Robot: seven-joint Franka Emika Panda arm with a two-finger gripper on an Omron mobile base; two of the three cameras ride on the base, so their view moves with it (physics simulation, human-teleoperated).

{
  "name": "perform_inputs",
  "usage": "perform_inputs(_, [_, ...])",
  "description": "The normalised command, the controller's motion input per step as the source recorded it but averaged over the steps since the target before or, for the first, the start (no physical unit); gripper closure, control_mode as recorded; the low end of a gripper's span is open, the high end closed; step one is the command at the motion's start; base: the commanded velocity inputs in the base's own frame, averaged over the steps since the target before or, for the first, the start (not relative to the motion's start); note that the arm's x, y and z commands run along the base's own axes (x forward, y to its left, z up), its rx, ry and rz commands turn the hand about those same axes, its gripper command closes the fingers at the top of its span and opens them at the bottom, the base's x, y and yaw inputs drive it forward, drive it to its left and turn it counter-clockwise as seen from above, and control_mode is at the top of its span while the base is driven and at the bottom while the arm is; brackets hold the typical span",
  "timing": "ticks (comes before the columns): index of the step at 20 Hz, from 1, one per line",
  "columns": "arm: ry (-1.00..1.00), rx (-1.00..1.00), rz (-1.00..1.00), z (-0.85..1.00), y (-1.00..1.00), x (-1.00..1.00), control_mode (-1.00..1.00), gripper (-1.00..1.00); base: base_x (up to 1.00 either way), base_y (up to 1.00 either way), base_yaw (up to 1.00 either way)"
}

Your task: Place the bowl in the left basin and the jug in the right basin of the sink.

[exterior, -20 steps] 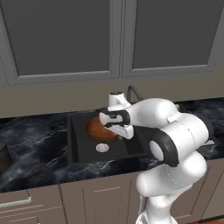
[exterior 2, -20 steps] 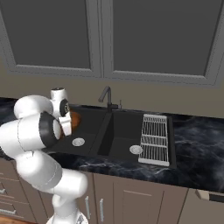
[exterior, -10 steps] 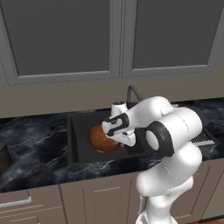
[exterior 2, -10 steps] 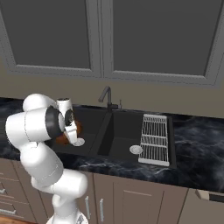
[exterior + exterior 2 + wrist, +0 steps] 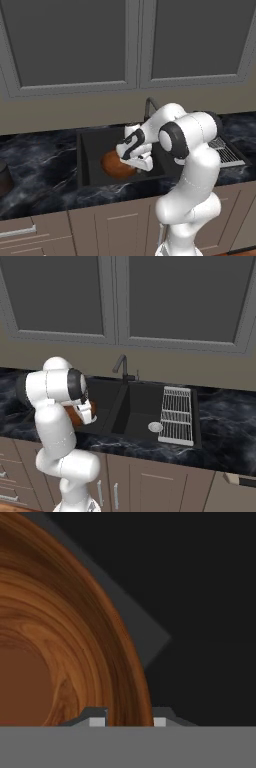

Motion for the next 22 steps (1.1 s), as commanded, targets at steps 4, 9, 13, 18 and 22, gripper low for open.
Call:
perform_inputs(4, [0.02,0.0,-0.01,-0.36,0.0,0.38,-1.0,1.0,0.0,0.0,0.0])
perform_inputs(9, [0.0,-0.03,-0.02,-0.5,0.0,0.33,-1.0,1.0,0.0,0.0,0.0])
perform_inputs(13, [0.02,-0.01,0.0,-0.47,0.0,0.22,-1.0,1.0,0.0,0.0,0.0])
perform_inputs(18, [0.04,0.01,0.01,-0.19,0.0,0.11,-1.0,1.0,0.0,0.0,0.0])
perform_inputs(22, [0.0,0.0,0.04,-0.25,0.0,0.17,-1.0,1.0,0.0,0.0,0.0])
